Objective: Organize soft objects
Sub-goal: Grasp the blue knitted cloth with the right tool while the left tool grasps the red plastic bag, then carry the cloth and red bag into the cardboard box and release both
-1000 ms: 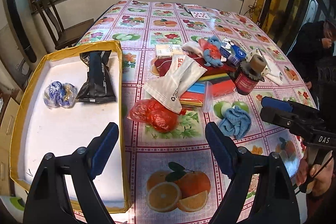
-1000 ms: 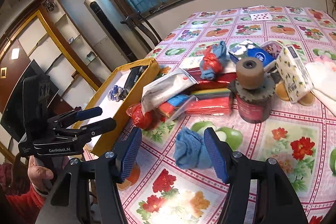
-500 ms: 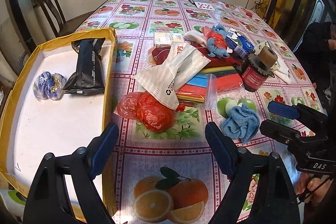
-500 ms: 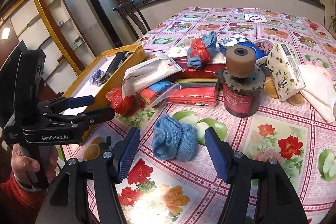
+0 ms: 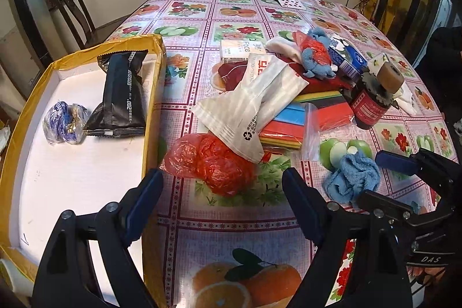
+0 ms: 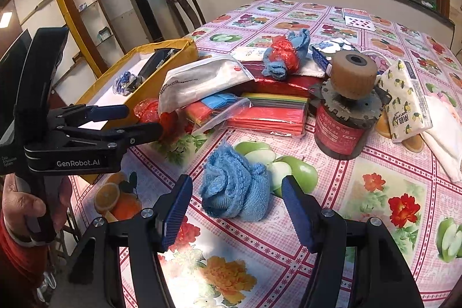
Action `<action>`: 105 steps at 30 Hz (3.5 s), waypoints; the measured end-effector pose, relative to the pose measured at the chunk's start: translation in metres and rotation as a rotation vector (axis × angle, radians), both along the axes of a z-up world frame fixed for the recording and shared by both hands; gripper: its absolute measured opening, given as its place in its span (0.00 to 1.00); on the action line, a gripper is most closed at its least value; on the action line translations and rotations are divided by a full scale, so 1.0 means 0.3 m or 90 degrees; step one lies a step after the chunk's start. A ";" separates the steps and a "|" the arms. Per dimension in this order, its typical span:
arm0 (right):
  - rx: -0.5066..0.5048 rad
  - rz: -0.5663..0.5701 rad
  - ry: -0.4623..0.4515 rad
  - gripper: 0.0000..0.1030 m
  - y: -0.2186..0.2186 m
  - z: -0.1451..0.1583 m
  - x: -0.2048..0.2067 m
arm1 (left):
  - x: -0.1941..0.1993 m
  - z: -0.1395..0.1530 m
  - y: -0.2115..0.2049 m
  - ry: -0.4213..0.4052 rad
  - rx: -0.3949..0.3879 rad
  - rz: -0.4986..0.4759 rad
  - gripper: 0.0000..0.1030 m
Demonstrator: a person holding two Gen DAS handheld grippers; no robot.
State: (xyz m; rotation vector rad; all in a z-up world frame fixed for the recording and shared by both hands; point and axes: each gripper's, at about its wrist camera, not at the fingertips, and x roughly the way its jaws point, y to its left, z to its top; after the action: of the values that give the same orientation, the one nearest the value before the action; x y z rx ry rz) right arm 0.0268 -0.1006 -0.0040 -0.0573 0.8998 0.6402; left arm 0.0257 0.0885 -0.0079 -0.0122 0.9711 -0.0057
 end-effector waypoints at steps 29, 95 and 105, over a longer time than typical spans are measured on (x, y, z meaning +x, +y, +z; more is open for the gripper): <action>-0.058 0.019 0.026 0.43 0.068 -0.054 0.068 | 0.067 -0.054 -0.017 0.033 -0.003 -0.044 0.42; 0.003 0.151 0.028 0.47 0.872 0.026 0.200 | 0.288 0.057 0.693 -0.050 0.009 0.193 0.38; 0.082 0.138 0.040 0.62 0.774 0.078 0.165 | 0.249 0.063 0.702 -0.054 0.005 0.207 0.80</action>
State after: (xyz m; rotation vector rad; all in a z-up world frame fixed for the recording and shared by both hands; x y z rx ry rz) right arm 0.0763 0.1316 0.0194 -0.0188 0.9186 0.9049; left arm 0.1003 0.2993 0.0111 -0.1614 0.8751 0.2938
